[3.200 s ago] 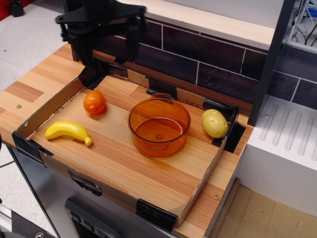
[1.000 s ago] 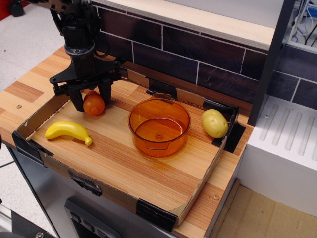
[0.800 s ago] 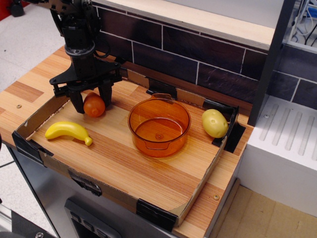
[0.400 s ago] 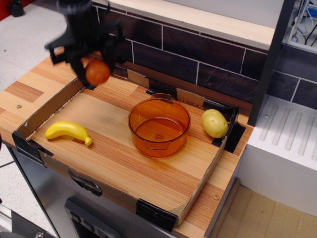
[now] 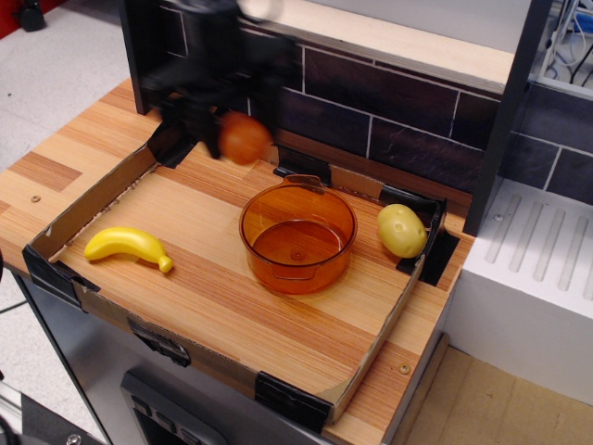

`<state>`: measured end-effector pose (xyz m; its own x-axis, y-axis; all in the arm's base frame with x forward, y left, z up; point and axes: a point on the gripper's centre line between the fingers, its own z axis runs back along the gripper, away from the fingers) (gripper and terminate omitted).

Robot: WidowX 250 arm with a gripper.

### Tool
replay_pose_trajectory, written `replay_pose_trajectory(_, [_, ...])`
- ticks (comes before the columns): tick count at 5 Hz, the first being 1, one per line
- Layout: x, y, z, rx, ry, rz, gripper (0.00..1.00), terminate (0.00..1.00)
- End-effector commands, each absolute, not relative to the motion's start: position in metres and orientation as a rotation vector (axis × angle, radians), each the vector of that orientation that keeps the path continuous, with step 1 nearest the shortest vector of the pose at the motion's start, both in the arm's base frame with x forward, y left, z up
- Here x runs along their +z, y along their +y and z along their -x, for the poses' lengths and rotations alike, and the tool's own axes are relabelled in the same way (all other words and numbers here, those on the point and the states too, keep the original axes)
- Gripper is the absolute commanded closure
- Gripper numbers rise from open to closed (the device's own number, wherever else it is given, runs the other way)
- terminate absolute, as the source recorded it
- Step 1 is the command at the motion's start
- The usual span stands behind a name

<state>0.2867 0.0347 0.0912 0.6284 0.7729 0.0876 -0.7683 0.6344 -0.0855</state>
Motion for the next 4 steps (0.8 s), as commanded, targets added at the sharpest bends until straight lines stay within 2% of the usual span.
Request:
replay_pose_trajectory(1, [0.066,0.003,-0.277,0.815,-0.186,-0.016,1.0,0.0])
replay_pose_trajectory(2, [0.059,0.004,-0.274,0.81,-0.191,-0.025,0.0,0.0])
replay_pose_trajectory(4, [0.056,0.007,-0.277,0.79,-0.163,-0.034,0.0,0.0])
